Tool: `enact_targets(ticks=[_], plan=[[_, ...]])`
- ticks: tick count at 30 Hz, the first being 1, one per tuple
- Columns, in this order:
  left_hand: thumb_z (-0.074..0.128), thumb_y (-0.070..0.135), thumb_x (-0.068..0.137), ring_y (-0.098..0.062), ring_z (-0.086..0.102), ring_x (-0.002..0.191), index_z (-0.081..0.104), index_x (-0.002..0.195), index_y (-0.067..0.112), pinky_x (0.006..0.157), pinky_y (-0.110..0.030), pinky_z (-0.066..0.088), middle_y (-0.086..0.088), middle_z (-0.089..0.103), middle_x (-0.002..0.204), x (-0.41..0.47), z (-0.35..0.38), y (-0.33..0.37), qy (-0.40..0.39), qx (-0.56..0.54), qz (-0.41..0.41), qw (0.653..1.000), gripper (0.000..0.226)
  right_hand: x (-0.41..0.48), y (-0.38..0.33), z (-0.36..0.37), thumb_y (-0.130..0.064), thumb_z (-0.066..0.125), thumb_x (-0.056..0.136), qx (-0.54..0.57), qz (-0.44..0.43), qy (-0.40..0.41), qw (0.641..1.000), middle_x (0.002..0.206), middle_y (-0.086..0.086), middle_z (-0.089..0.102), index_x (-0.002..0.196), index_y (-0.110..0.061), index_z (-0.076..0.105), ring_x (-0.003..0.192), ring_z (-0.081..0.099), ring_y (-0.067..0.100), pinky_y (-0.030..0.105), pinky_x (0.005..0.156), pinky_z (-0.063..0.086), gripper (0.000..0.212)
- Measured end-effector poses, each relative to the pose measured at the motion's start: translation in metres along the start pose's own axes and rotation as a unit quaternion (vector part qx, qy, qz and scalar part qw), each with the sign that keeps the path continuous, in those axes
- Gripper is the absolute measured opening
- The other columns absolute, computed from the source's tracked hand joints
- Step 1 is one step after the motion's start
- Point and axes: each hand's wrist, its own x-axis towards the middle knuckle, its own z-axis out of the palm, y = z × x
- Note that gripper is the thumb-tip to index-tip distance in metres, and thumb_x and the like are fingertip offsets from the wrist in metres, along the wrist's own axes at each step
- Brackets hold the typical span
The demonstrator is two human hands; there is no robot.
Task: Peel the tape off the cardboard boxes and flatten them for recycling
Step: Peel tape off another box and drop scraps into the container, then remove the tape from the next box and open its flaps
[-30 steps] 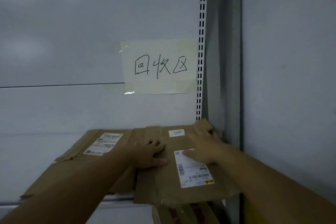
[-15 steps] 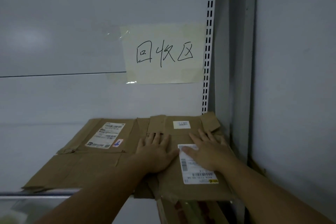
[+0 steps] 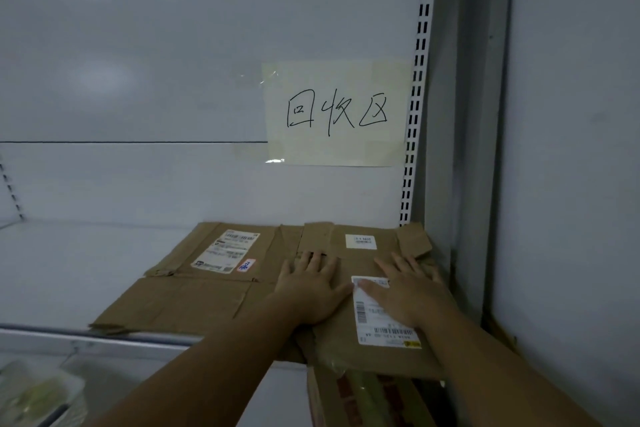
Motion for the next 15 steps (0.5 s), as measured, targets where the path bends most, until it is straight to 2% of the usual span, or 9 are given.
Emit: enact_targets(ticks=[3, 5, 7, 9, 11, 13, 15], plan=[[0.009, 0.068, 0.092, -0.025, -0.008, 0.147, 0.003, 0.151, 0.029, 0.112, -0.059, -0.013, -0.005, -0.003, 0.16, 0.0, -0.007, 0.003, -0.001, 0.02, 0.0, 1.0, 0.072, -0.001, -0.001, -0.002, -0.075, 0.015, 0.086, -0.003, 0.005, -0.006, 1.0, 0.16, -0.001, 0.004, 0.149, -0.036, 0.01, 0.146, 0.004, 0.022, 0.056, 0.114, 0.006, 0.074], [0.009, 0.061, 0.095, -0.025, -0.011, 0.146, 0.011, 0.151, 0.031, 0.108, -0.063, -0.018, -0.006, -0.002, 0.16, -0.005, -0.018, 0.003, 0.019, 0.022, 0.012, 0.999, 0.063, -0.001, -0.006, -0.005, -0.071, 0.022, 0.088, -0.034, 0.012, 0.019, 0.999, 0.155, 0.004, 0.024, 0.143, -0.037, 0.028, 0.141, 0.023, 0.026, 0.054, 0.111, 0.018, 0.065], [0.013, 0.056, 0.098, -0.026, -0.013, 0.146, 0.012, 0.15, 0.032, 0.109, -0.063, -0.014, -0.007, -0.004, 0.16, -0.013, -0.035, -0.008, 0.044, 0.018, 0.025, 0.999, 0.057, -0.004, -0.023, -0.014, -0.064, 0.03, 0.091, -0.016, 0.029, 0.047, 0.998, 0.141, 0.004, 0.044, 0.13, -0.033, 0.046, 0.128, 0.041, 0.025, 0.049, 0.106, 0.028, 0.053], [0.015, 0.051, 0.1, -0.027, -0.012, 0.146, 0.01, 0.151, 0.029, 0.111, -0.063, -0.007, -0.008, -0.006, 0.16, -0.026, -0.054, -0.035, 0.051, 0.039, 0.023, 0.998, 0.056, -0.009, -0.05, -0.024, -0.058, 0.03, 0.094, 0.01, -0.001, 0.065, 0.998, 0.136, 0.003, 0.051, 0.126, -0.028, 0.052, 0.123, 0.046, 0.026, 0.047, 0.104, 0.031, 0.049], [0.016, 0.044, 0.102, -0.03, -0.01, 0.146, 0.01, 0.151, 0.024, 0.112, -0.064, 0.002, -0.01, -0.005, 0.16, -0.044, -0.074, -0.074, 0.053, 0.068, 0.012, 0.996, 0.054, -0.017, -0.091, -0.029, -0.058, 0.024, 0.093, -0.011, -0.096, 0.102, 0.99, 0.141, -0.001, 0.047, 0.131, -0.032, 0.049, 0.127, 0.043, 0.023, 0.046, 0.107, 0.031, 0.053], [0.016, 0.041, 0.103, -0.029, -0.007, 0.146, 0.015, 0.151, 0.023, 0.113, -0.061, 0.005, -0.01, -0.001, 0.16, -0.07, -0.089, -0.117, 0.069, 0.059, -0.012, 0.996, 0.051, -0.03, -0.142, -0.03, -0.06, 0.016, 0.092, -0.041, -0.176, 0.124, 0.976, 0.15, -0.004, 0.037, 0.138, -0.034, 0.042, 0.135, 0.034, 0.022, 0.046, 0.112, 0.024, 0.058], [0.014, 0.045, 0.102, -0.025, -0.006, 0.147, 0.016, 0.151, 0.022, 0.115, -0.056, 0.003, -0.008, 0.0, 0.16, -0.105, -0.097, -0.161, 0.087, 0.028, -0.052, 0.994, 0.054, -0.042, -0.196, -0.026, -0.05, 0.022, 0.098, -0.075, -0.219, 0.104, 0.967, 0.155, 0.001, 0.026, 0.143, -0.03, 0.036, 0.14, 0.025, 0.023, 0.046, 0.116, 0.016, 0.051]])
